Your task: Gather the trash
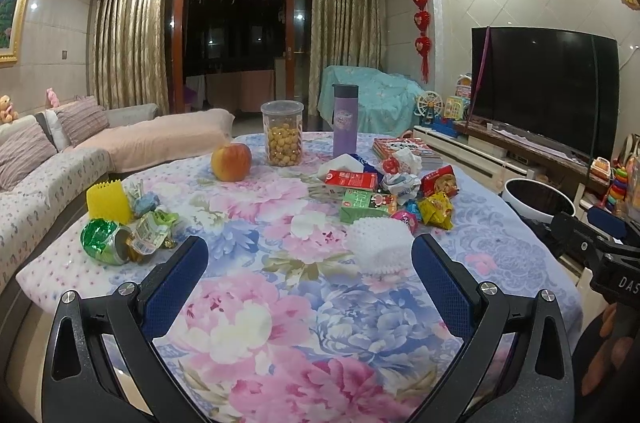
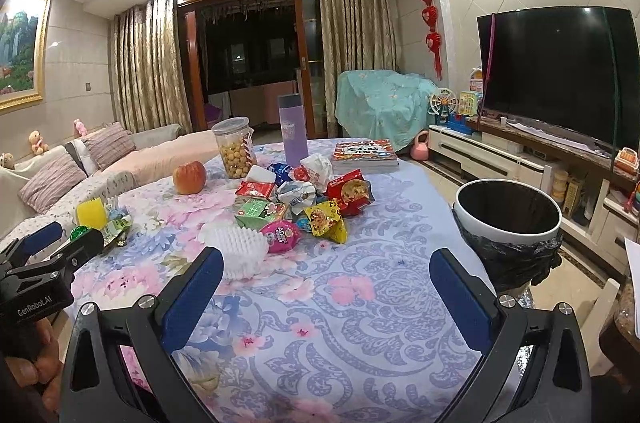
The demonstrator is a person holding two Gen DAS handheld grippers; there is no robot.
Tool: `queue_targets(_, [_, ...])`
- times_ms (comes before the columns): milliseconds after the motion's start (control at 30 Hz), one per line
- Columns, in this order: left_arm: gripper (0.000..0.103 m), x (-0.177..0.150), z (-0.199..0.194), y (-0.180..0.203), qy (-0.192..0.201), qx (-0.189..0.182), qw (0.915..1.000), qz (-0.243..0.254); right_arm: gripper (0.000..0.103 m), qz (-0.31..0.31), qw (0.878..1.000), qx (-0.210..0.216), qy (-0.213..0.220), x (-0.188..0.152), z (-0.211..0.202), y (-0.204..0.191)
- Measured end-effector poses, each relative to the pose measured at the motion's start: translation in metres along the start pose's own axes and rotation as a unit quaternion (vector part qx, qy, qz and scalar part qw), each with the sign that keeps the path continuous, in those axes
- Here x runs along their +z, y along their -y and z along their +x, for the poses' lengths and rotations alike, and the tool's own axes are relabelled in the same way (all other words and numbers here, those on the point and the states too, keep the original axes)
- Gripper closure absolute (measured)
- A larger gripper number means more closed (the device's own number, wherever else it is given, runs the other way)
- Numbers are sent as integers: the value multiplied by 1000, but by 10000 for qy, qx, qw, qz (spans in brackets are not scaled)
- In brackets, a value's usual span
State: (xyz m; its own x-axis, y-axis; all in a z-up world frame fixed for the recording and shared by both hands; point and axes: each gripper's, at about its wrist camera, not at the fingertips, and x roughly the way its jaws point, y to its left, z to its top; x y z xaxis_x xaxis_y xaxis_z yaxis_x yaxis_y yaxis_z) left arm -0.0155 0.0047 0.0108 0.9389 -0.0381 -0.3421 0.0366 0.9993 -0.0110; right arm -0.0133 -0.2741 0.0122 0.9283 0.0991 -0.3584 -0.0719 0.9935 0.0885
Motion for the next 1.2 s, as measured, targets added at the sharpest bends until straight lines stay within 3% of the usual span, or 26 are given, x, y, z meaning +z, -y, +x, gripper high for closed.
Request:
queue_targets(833, [0, -2, 3, 0, -80, 3, 10000, -1, 0, 30, 10000, -19, -33, 0, -1, 1])
queue_targets(1200, [0, -6, 43, 9, -606, -173, 9980, 86, 0, 211, 9990, 239, -305, 1, 26, 12])
